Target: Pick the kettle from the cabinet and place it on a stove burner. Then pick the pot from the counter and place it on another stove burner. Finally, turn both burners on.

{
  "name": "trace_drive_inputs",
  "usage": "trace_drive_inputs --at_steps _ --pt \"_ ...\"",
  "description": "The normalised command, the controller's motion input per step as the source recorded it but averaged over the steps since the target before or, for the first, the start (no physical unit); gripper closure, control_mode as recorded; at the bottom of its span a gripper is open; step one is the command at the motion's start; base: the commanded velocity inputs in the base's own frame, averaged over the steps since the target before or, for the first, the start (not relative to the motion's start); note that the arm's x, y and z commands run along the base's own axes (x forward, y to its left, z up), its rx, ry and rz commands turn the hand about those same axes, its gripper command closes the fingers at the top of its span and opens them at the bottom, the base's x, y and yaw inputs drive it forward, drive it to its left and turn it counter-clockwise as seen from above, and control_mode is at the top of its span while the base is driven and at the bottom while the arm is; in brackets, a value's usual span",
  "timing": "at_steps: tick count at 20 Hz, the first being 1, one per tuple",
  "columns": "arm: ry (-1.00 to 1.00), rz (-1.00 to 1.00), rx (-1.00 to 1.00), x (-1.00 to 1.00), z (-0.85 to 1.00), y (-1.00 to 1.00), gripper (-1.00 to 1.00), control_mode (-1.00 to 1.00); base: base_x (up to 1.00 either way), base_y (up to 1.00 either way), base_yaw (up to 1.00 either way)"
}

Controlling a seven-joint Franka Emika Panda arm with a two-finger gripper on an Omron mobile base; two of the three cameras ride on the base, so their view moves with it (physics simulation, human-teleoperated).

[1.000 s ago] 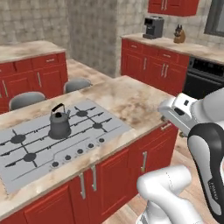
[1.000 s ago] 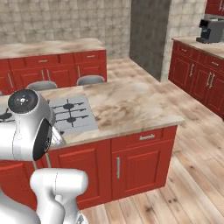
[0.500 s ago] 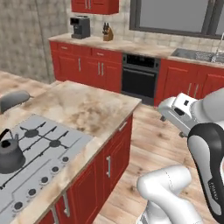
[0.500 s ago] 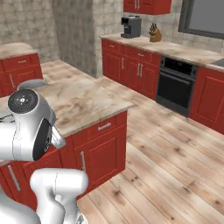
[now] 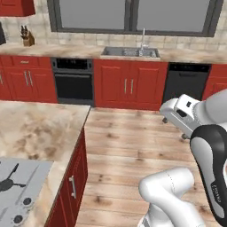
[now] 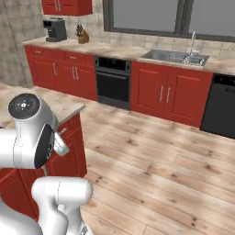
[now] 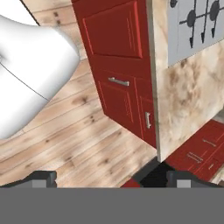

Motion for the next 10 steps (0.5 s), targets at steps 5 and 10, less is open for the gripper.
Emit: trace_drive_inputs --at_steps 5,10 --pt "0.00 0.00 0.00 0.00 0.00 0.00 -1.00 1.00 0.00 0.00 -0.65" --pt "0.00 0.00 0.00 0.00 0.00 0.00 -1.00 1.00 0.00 0.00 -0.64"
